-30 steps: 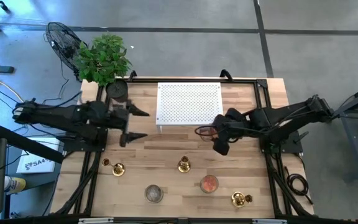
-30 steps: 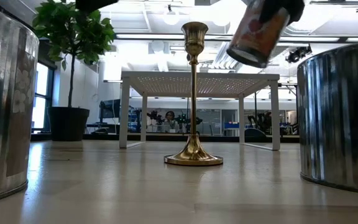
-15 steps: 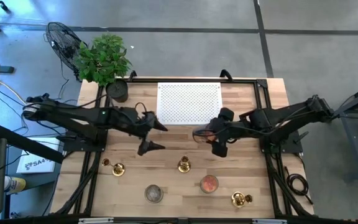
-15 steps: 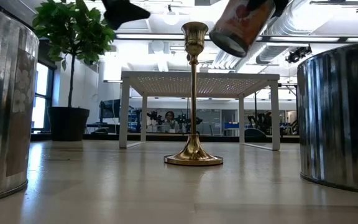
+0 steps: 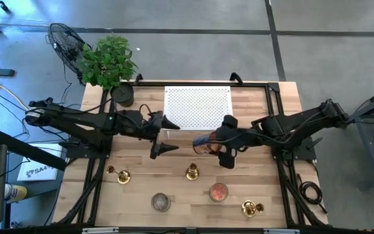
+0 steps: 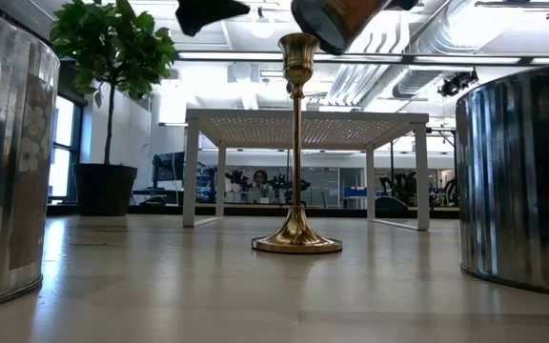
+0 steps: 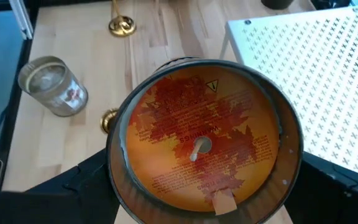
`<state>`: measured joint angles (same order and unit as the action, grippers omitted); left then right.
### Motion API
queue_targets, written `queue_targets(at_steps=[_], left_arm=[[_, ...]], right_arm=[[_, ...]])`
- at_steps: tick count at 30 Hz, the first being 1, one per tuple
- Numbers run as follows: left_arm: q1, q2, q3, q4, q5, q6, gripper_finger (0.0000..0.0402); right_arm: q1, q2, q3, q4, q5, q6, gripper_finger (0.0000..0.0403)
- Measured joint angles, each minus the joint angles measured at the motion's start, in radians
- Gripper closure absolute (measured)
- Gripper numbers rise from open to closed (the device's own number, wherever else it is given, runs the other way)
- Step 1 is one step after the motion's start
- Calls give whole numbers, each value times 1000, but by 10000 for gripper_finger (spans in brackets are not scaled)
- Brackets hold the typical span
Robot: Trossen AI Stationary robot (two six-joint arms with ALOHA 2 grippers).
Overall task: Pick & Place candle stick holders
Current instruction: Put the top right orange scented candle on the shelf
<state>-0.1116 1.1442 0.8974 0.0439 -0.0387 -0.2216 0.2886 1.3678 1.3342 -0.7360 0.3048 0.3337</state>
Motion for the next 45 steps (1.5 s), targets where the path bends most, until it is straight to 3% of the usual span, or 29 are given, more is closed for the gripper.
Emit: queue_targets(at_steps=[9, 17, 45], left_arm=[[0, 0, 0, 25, -3, 20, 2], [0, 110, 0, 200, 8, 85, 2], [1, 243, 54, 150, 30, 95, 2]], right_arm=[[-3, 1, 0, 6, 20, 1, 65], [-46, 63, 0, 54, -26, -39, 65], [-100, 75, 0, 201, -129, -117, 65]])
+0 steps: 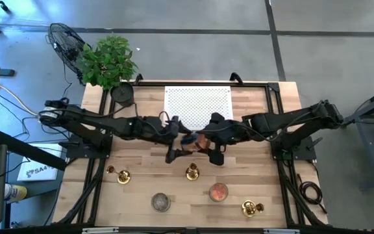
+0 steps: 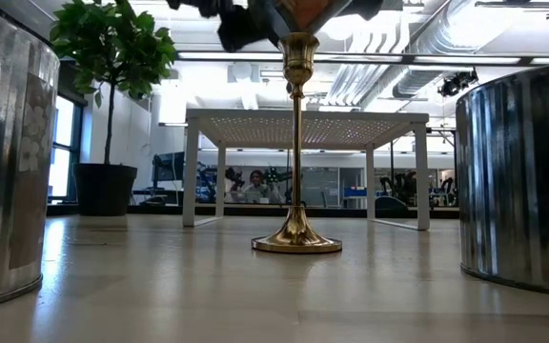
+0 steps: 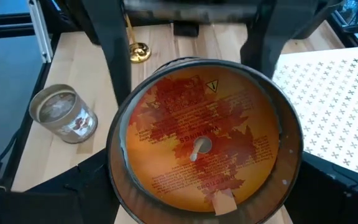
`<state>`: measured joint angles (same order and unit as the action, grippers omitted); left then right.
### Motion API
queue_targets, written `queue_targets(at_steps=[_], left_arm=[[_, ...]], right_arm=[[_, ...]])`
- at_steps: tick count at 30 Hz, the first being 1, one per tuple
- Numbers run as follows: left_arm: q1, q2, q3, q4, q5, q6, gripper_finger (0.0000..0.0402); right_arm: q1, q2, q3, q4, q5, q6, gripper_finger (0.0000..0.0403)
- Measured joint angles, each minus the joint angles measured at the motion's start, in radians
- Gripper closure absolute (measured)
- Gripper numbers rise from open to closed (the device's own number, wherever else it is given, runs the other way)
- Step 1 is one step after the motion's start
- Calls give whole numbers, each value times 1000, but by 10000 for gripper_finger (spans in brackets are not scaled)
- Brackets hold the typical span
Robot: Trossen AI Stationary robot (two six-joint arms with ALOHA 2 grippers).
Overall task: Pick & Place candle stick holders
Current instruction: Put the top right orange scented candle on the shelf
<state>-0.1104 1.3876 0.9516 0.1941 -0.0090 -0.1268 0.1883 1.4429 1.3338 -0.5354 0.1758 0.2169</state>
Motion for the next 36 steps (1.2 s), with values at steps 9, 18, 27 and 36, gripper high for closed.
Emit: queue_targets(at_steps=[9, 18, 27, 36], left_arm=[[-1, 35, 32, 18, 21, 18, 2], [-2, 50, 32, 18, -76, 18, 22], [-1, 55, 31, 34, -80, 27, 45], [-2, 55, 31, 34, -102, 32, 45]], right_arm=[[0, 0, 0, 10, -8, -2, 65], [-2, 1, 0, 1, -2, -3, 65], [-1, 0, 0, 0, -6, -3, 65], [1, 0, 0, -5, -3, -16, 51]])
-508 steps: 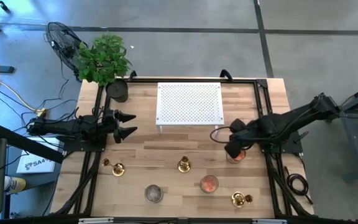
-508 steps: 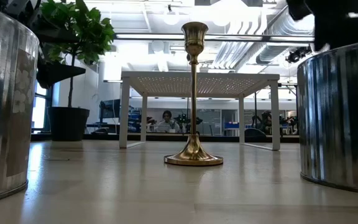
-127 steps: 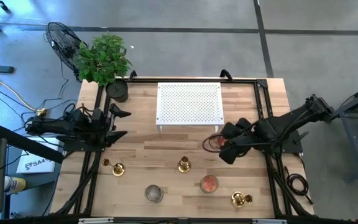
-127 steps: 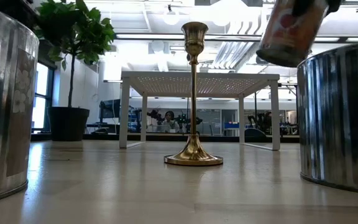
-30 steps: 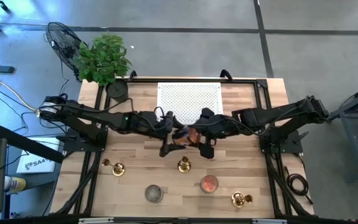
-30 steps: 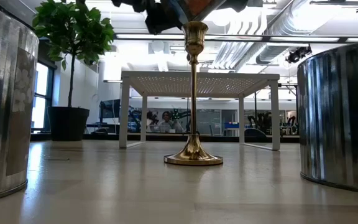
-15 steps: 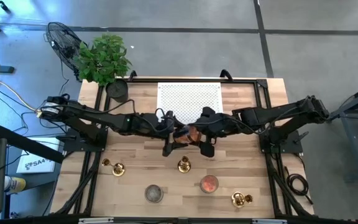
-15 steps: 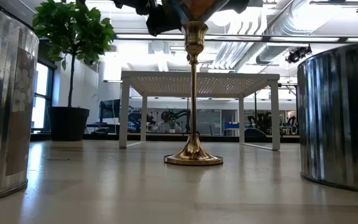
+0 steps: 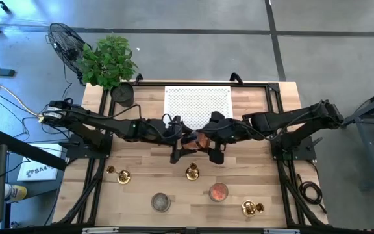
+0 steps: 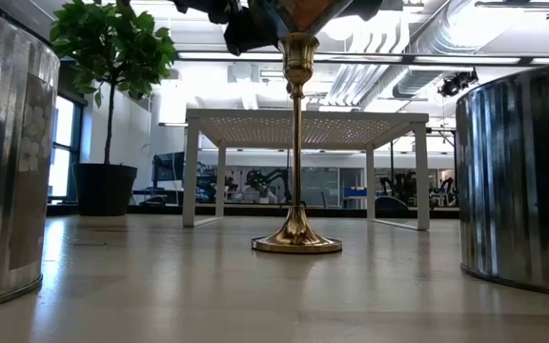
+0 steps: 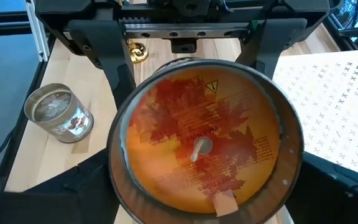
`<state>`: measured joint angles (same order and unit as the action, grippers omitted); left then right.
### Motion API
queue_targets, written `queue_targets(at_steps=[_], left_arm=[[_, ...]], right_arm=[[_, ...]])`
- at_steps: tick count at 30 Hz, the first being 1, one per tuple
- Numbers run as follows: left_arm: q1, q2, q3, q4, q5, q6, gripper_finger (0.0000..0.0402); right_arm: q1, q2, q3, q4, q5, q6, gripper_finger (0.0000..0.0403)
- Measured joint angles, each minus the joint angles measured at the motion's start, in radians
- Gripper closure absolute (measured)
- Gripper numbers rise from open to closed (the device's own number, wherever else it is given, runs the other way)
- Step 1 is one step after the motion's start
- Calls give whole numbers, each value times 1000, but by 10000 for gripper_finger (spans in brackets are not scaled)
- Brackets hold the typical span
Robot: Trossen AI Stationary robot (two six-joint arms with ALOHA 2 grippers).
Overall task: Pick & Place candle stick holders
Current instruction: Put the top right orange scented candle on the shelf
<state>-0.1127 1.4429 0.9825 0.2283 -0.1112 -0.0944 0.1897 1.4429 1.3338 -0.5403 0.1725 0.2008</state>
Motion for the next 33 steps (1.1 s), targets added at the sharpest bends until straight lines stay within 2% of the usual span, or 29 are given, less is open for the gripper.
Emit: queue_targets(at_steps=[3, 10, 16, 19, 22, 27, 33], left_arm=[[0, 0, 0, -1, -10, -5, 45], [1, 0, 0, -10, -27, -8, 45], [1, 0, 0, -19, -40, -7, 45], [1, -8, -1, -29, -116, -11, 45], [2, -31, -1, -19, -224, -7, 45], [18, -64, -1, 4, -363, 89, 45], [137, -79, 0, 11, -452, 132, 45]], right_arm=[[0, 0, 1, -11, 17, 8, 18], [1, -13, 1, -46, 44, 1, 45], [21, -61, 0, -100, 77, 28, 42], [38, -101, 2, -149, 129, 63, 40], [69, -147, 1, -209, 223, 95, 40], [132, -207, 1, -249, 322, 154, 40], [207, -214, 1, -250, 384, 168, 43]])
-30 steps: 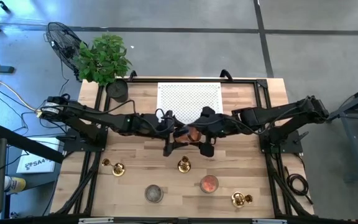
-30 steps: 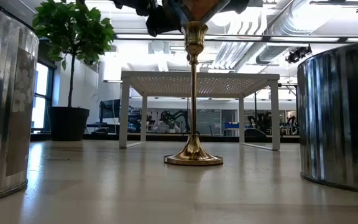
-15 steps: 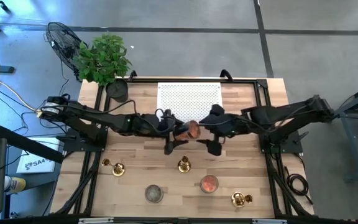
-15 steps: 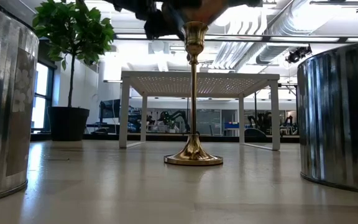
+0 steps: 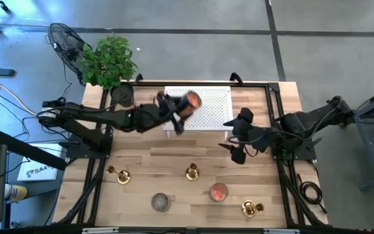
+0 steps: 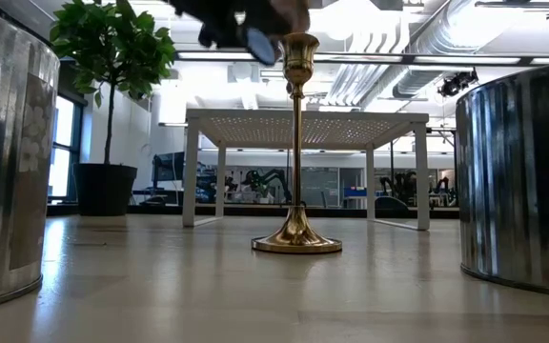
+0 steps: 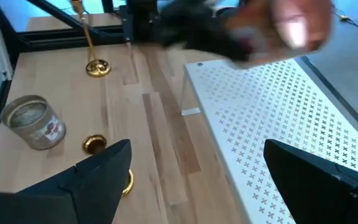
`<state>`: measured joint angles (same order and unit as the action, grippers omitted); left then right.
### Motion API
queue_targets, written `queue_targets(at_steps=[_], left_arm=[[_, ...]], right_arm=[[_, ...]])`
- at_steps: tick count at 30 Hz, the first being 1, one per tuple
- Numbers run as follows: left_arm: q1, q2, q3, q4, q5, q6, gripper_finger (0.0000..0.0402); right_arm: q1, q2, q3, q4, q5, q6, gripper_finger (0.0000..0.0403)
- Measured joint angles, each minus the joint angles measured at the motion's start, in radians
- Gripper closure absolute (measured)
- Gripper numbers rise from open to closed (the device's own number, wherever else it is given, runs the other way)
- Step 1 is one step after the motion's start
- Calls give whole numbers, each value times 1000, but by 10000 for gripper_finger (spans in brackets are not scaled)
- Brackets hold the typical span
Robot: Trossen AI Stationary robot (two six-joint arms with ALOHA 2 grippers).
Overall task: Pick & Place candle stick holders
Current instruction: Put the top right orange scented candle on the shelf
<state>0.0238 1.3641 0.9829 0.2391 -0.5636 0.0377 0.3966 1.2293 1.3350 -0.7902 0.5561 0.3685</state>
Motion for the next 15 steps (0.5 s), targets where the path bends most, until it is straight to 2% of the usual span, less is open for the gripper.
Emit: queue_targets(at_steps=[3, 8, 15], left_arm=[[84, 0, 0, -2, -29, -70, 45], [202, 9, -1, -14, 0, -214, 45], [259, 55, -2, -2, -7, -261, 45]], right_arm=[[26, 9, -1, 0, 15, 17, 43], [68, 19, -1, -1, 39, 26, 43], [110, 20, -2, 0, 52, 35, 43]])
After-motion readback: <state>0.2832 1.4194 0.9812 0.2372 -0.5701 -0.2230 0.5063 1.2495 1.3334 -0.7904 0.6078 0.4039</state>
